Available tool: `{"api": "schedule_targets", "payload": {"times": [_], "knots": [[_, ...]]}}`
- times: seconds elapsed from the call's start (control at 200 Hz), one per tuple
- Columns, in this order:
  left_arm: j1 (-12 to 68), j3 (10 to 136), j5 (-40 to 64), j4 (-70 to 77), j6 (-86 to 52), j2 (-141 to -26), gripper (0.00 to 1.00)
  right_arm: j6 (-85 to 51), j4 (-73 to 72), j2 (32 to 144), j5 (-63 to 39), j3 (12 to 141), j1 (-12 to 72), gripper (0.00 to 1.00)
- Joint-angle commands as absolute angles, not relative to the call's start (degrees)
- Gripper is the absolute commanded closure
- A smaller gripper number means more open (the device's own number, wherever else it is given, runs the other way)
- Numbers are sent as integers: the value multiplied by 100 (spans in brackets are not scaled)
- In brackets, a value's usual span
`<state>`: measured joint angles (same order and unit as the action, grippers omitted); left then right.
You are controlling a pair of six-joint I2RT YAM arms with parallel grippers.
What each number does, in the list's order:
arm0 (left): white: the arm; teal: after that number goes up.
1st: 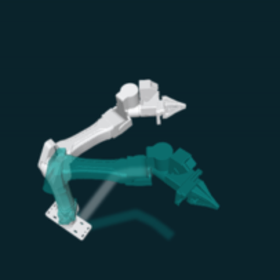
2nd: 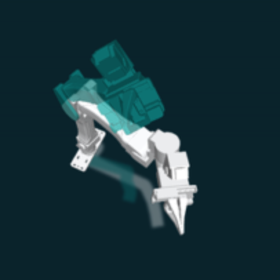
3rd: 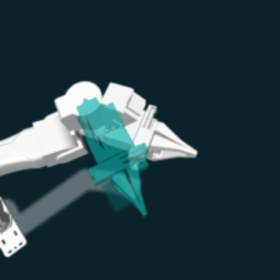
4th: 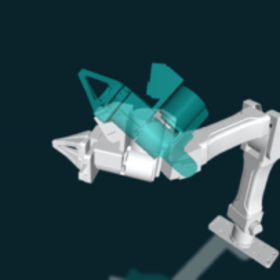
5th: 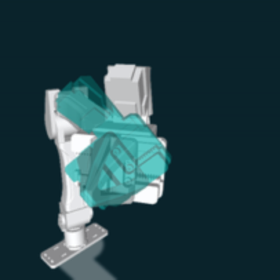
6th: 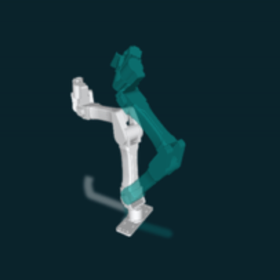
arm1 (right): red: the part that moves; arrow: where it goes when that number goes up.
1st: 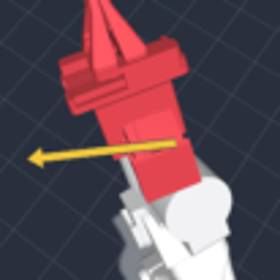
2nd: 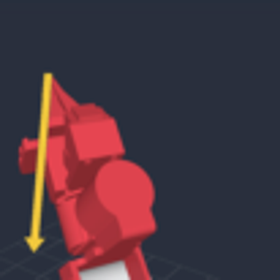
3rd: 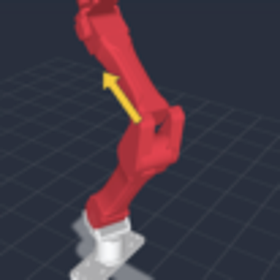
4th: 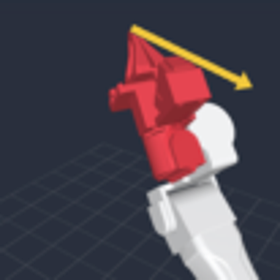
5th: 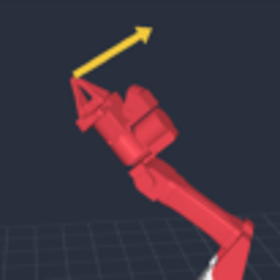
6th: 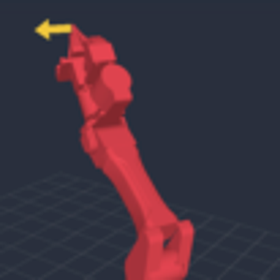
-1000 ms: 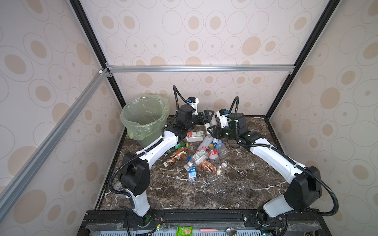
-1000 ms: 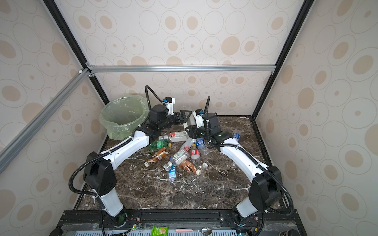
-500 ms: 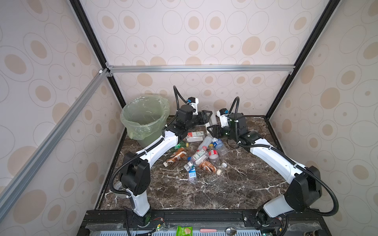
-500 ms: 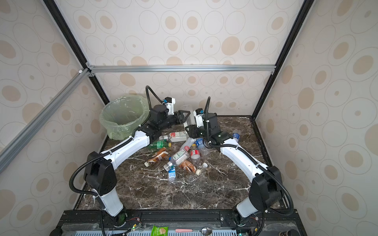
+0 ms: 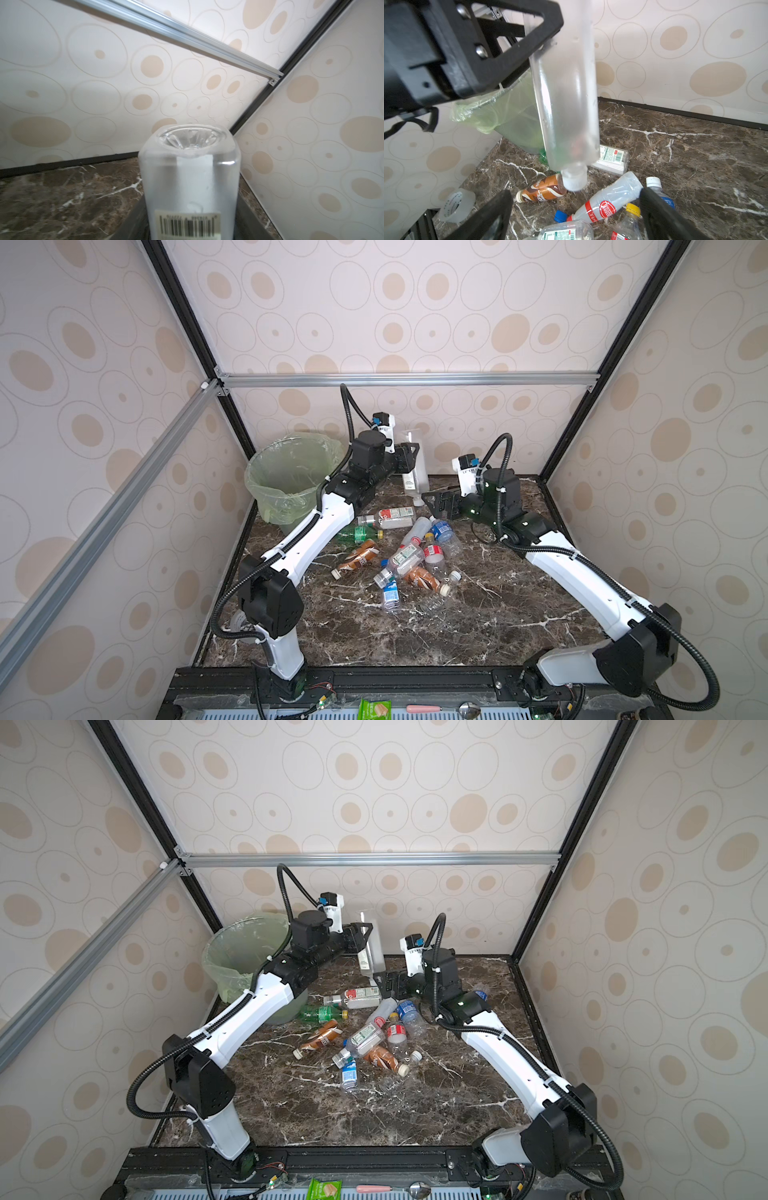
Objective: Throw the plastic bottles in the bin
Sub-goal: Throw the plastic bottle into the trash bin.
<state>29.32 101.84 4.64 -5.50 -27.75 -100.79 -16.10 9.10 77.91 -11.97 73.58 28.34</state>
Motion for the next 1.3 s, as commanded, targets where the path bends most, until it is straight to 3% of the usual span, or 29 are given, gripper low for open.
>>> {"api": "schedule_targets", "payload": {"times": [0.0, 0.24, 0.34, 0.455, 0.525, 0.605, 0.83, 0.895, 1.015, 1.1, 1.29], "knots": [[2745, 10486, -301, -767, -2068, -9706, 47, -1665, 808, 7691, -1279, 7377, 2934, 1], [2567, 10289, -1722, 84, -863, -8869, 45, -1510, 668, 7938, -1183, 7796, 3483, 1], [2523, 9932, -2239, 811, -290, -8451, 53, -1405, 587, 8133, -1154, 8046, 3737, 1], [2463, 9433, -2747, 1656, 315, -8007, 50, -1264, 660, 8407, -1135, 8478, 4002, 1], [2380, 9289, -2868, 1912, 562, -7843, 57, -1181, 756, 8573, -1111, 8716, 4107, 1], [2259, 9157, -2964, 2077, 739, -7719, 50, -1150, 821, 8714, -1125, 8912, 4174, 1], [1533, 8699, -2666, 1668, -131, -7867, 48, -1225, 824, 8879, -1086, 8878, 4219, 2], [1284, 8645, -2456, 1209, -519, -8099, 40, -1219, 843, 8878, -1057, 8811, 4226, 1], [1132, 9809, -2239, -517, -958, -8901, 2, -1170, 942, 8787, -917, 8688, 4222, 1], [1151, 10559, -1939, -1179, -1168, -9134, 1, -1092, 1003, 8725, -804, 8618, 4219, 1], [1361, 10552, -1491, -929, -1328, -8898, 1, -1017, 1295, 8657, -299, 8670, 4209, 1]]}}
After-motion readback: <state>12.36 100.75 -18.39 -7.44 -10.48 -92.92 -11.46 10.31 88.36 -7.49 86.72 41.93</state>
